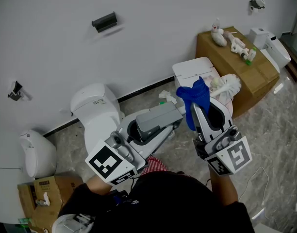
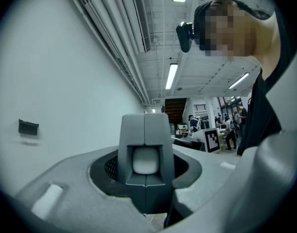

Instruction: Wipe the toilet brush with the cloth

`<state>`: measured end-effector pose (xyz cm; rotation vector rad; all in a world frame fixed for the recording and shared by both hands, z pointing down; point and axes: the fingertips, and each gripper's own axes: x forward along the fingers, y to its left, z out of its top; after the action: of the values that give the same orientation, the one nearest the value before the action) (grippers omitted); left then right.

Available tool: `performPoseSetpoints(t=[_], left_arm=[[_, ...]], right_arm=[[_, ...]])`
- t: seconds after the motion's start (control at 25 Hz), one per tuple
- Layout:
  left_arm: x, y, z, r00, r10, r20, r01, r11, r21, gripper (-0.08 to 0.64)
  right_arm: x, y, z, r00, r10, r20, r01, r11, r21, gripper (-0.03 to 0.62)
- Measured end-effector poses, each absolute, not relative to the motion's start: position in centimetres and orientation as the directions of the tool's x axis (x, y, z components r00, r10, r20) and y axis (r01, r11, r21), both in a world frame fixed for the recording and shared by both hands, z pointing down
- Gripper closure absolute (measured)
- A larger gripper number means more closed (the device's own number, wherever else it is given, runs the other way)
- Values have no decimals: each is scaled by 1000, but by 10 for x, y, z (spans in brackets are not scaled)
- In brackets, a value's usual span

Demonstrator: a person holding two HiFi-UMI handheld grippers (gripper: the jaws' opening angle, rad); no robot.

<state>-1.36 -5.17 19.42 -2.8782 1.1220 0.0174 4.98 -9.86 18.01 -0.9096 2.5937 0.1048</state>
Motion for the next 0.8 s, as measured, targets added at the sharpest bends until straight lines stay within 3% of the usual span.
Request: performPoseSetpoints(t=[0.8], left_arm=[[-13,-51,196,737,-675,-24,-676,-736,-49,391]], right_arm=[[75,-119,193,-657,-658,-367,-681,727,-85,528]])
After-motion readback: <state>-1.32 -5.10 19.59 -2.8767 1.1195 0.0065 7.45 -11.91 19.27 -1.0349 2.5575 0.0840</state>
